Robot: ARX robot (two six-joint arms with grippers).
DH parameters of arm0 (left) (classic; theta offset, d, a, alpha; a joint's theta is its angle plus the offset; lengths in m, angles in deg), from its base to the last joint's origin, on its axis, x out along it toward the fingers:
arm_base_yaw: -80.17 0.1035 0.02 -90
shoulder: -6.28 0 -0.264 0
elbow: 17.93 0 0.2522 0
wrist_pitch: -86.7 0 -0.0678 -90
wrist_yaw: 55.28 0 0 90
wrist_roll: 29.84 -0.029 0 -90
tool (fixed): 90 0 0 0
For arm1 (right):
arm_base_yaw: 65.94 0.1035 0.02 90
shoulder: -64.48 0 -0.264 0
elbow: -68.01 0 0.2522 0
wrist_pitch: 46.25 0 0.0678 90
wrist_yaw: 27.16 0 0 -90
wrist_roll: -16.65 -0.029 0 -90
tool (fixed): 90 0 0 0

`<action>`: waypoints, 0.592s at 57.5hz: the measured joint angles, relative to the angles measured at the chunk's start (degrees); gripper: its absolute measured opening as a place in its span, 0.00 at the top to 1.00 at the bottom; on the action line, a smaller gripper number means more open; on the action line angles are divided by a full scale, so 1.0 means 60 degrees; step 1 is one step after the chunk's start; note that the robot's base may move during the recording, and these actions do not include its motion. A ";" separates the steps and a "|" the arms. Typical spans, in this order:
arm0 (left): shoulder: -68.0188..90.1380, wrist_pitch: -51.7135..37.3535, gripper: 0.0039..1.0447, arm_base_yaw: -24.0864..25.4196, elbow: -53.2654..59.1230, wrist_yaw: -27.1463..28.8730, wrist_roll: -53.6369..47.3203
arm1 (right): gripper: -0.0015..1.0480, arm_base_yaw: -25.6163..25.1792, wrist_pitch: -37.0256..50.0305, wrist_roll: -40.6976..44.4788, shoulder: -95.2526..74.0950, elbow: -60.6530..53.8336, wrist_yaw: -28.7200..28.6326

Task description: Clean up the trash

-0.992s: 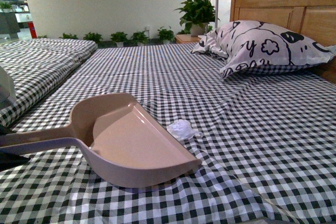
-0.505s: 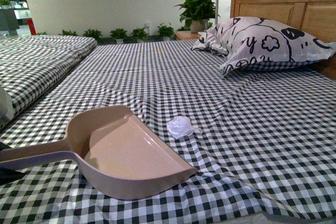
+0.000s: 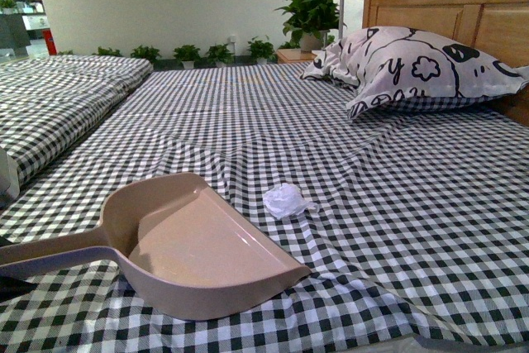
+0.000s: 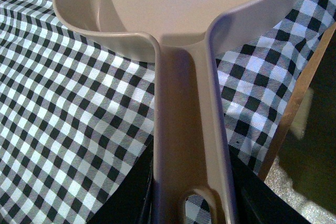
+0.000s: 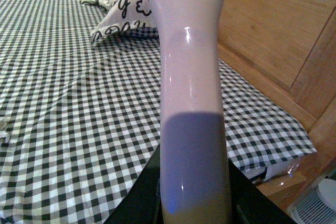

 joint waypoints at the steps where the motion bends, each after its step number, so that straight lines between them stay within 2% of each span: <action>1: 0.0000 0.0000 0.74 -0.0004 0.0000 0.0000 0.0000 | 0.82 -0.0080 -0.0397 -0.0197 -0.0069 0.0127 -0.0288; 5: 0.0000 0.0000 0.74 0.0004 0.0000 0.0000 -0.0004 | 0.82 -0.0561 -0.1883 -0.0484 -0.0608 0.0743 -0.1552; 7: 0.0000 0.0000 0.74 0.0004 0.0000 0.0000 0.0000 | 0.82 -0.0834 -0.2076 -0.0499 -0.0958 0.0936 -0.2076; 13: 0.0000 0.0000 0.74 0.0004 0.0000 0.0000 0.0000 | 0.82 -0.1606 -0.1137 -0.0474 -0.2696 0.1585 -0.3286; 20: 0.0000 0.0000 0.74 0.0004 0.0000 0.0000 -0.0004 | 0.82 -0.2014 -0.0029 -0.0266 -0.5009 0.2546 -0.3876; 26: 0.0000 0.0000 0.74 0.0007 -0.0004 0.0004 -0.0004 | 0.82 -0.2058 0.0204 -0.0073 -0.7002 0.3679 -0.4284; 34: 0.0007 0.0000 0.74 0.0007 0.0000 0.0000 -0.0004 | 0.82 -0.2000 0.0568 0.0579 -0.9373 0.5344 -0.4178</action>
